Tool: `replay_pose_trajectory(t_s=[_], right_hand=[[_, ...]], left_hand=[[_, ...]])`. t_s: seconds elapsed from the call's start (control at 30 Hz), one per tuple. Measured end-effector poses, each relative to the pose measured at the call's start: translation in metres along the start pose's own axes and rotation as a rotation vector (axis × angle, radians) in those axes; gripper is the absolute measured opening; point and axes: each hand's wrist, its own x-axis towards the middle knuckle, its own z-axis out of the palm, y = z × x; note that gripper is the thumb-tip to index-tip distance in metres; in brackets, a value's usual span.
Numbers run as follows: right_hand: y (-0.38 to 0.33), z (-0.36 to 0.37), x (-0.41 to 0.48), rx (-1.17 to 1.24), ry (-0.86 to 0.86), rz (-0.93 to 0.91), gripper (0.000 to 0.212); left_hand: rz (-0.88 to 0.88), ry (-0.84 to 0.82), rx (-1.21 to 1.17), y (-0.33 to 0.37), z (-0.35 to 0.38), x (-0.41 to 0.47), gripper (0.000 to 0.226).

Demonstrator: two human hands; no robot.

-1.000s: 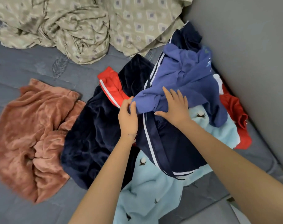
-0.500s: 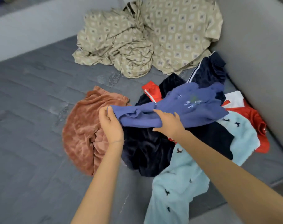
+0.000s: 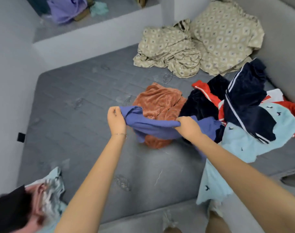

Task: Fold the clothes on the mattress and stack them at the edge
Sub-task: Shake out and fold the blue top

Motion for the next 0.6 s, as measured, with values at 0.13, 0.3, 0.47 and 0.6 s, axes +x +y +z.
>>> replay_pose_trajectory(t_s=[0.13, 0.3, 0.47, 0.6], right_hand=[[-0.052, 0.011, -0.054, 0.108, 0.019, -0.049, 0.020], [-0.100, 0.040, -0.099, 0.191, -0.068, -0.189, 0.030], [-0.135, 0.067, -0.114, 0.266, -0.220, -0.324, 0.039], [-0.159, 0.079, -0.129, 0.575, -0.474, -0.324, 0.070]], left_hand=[[0.005, -0.041, 0.049, 0.011, -0.077, -0.005, 0.034], [0.069, -0.104, 0.108, 0.031, -0.139, -0.015, 0.034], [0.112, -0.160, 0.133, 0.050, -0.189, -0.030, 0.033], [0.133, -0.241, 0.135, 0.064, -0.221, -0.050, 0.026]])
